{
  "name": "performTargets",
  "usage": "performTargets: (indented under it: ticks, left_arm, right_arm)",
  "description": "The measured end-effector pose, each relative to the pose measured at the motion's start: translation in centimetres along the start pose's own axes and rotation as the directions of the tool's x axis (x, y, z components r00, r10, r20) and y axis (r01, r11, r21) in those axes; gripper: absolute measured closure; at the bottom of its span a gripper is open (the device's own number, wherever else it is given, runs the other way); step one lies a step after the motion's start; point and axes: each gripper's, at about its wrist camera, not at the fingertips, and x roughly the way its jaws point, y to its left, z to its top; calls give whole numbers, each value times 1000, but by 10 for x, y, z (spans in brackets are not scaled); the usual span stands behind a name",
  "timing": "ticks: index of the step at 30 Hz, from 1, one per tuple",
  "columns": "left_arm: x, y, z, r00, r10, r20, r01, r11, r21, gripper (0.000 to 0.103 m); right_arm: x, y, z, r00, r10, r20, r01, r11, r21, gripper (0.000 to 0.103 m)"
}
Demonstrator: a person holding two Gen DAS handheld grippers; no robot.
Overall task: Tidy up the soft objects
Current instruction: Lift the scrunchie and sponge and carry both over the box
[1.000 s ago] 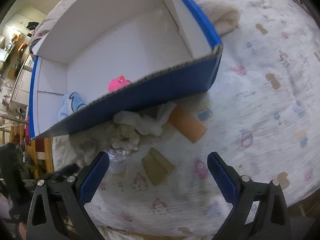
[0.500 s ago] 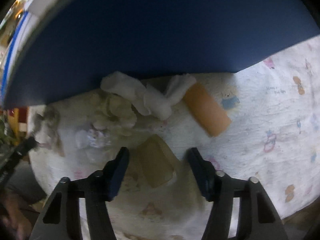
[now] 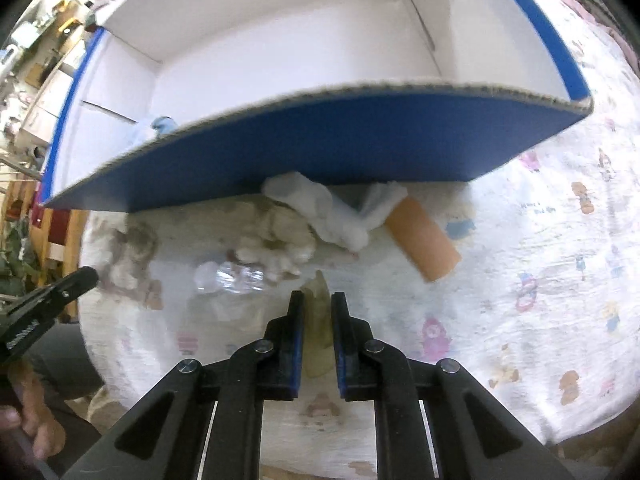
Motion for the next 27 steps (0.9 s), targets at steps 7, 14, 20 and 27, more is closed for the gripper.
performTargets:
  ticks: [7,14,20,27]
  left_arm:
    - [-18,1,-3,998,5,57,-6,1000,19,99]
    - [-27,18,-3,997,-23,79,28,998,-64,95]
    - [13,24,7,997,-76,-31,71,986,-150,30]
    - [60,9,12,986,23,-162,-37,996,-81,60]
  right_arm:
    - [-7,5,1,999,26,31,-26,1000,8,88]
    - [-33,1,-2,995,62,81,-64,998,25,88]
    - [-35,19,1,993,69,93,-66,997,-40,88]
    - [-33,8,6,994,76,83,-75,997,-14,88]
